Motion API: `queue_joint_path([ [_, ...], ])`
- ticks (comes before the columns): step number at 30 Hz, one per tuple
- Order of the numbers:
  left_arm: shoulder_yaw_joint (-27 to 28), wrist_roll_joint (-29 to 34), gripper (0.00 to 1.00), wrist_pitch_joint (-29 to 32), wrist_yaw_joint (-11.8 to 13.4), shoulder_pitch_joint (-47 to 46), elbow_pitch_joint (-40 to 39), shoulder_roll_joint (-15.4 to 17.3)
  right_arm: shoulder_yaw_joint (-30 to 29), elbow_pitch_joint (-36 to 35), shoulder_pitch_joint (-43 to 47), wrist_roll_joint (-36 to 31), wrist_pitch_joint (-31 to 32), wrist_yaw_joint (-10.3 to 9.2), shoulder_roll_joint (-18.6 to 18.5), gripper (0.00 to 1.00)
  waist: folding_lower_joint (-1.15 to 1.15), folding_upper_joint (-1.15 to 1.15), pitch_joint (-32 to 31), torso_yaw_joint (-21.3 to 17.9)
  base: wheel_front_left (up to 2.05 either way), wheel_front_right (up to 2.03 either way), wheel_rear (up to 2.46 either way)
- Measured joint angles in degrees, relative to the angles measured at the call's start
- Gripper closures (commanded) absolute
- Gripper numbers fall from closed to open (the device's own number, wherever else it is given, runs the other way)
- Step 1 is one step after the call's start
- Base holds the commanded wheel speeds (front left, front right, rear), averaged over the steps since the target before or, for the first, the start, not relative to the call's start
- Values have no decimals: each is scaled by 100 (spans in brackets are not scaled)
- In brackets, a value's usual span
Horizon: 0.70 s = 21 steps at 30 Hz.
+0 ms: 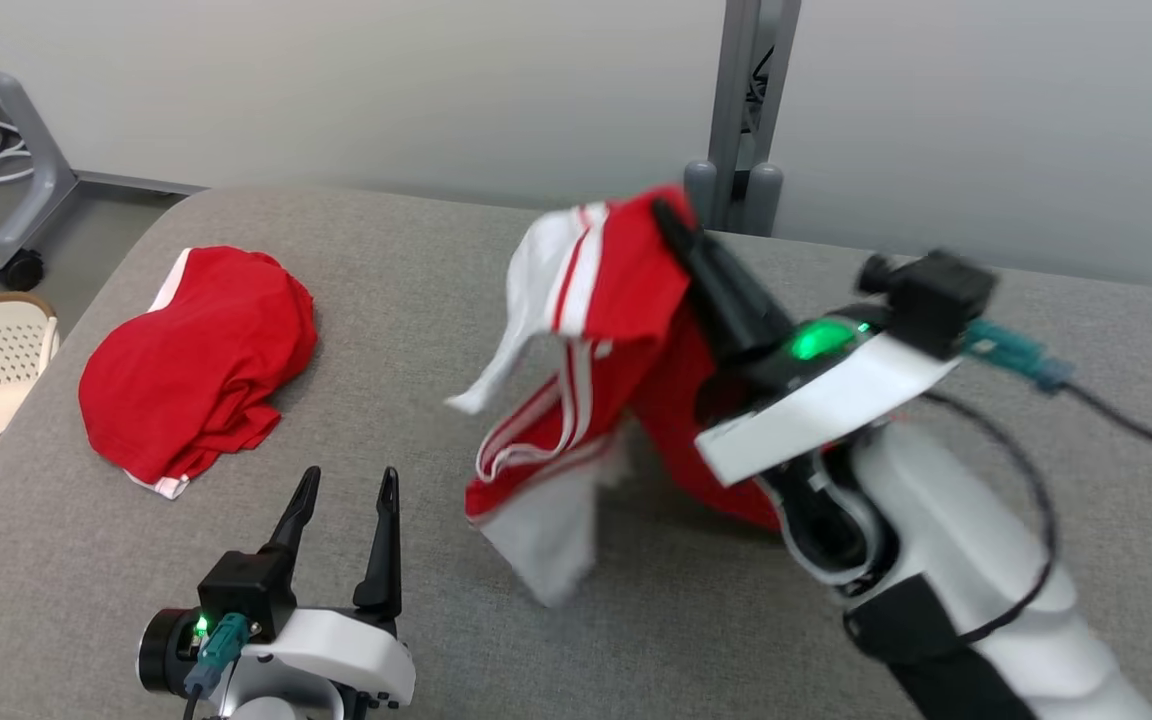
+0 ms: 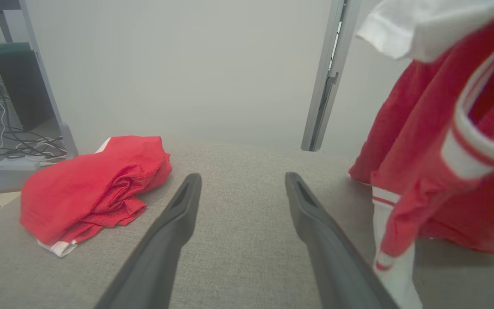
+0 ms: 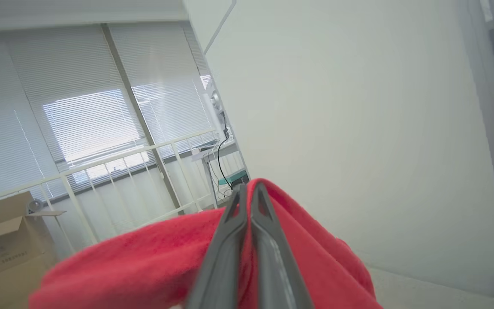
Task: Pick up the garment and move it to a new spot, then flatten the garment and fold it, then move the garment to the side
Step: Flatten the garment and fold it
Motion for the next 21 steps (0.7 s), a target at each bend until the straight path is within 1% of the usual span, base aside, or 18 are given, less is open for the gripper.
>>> queue_joint_path([
  [3,26,0,0,0,0,72,-12,2,-531,-388,2,853,8,-1,-165,100,0,0,-23,-71,0,0,0],
  [6,37,0,0,0,-3,73,-24,0,-1190,-271,154,1488,119,0,-504,100,0,0,-25,-142,0,0,0],
  [8,35,1,0,0,-29,74,-25,2,-1633,181,309,1678,182,-1,-764,100,0,0,-7,-183,0,0,0],
  [10,34,2,0,0,-32,73,-26,1,-1919,680,460,1697,224,-8,-1044,100,0,0,26,-216,0,0,0],
  [12,42,12,0,-1,-38,69,-34,-1,-2132,1250,563,1661,293,-8,-1229,100,0,0,65,-255,0,0,0],
  [15,85,53,0,0,-52,61,-32,1,-2418,2149,686,1583,344,-8,-1415,100,0,0,139,-329,0,0,0],
  [19,111,104,0,0,-86,41,0,1,-2569,3337,696,1277,365,-7,-1537,100,0,0,240,-461,0,0,0],
  [21,112,122,0,0,-104,22,19,1,-2635,4008,614,1046,289,-7,-1560,72,0,0,282,-540,0,0,0],
])
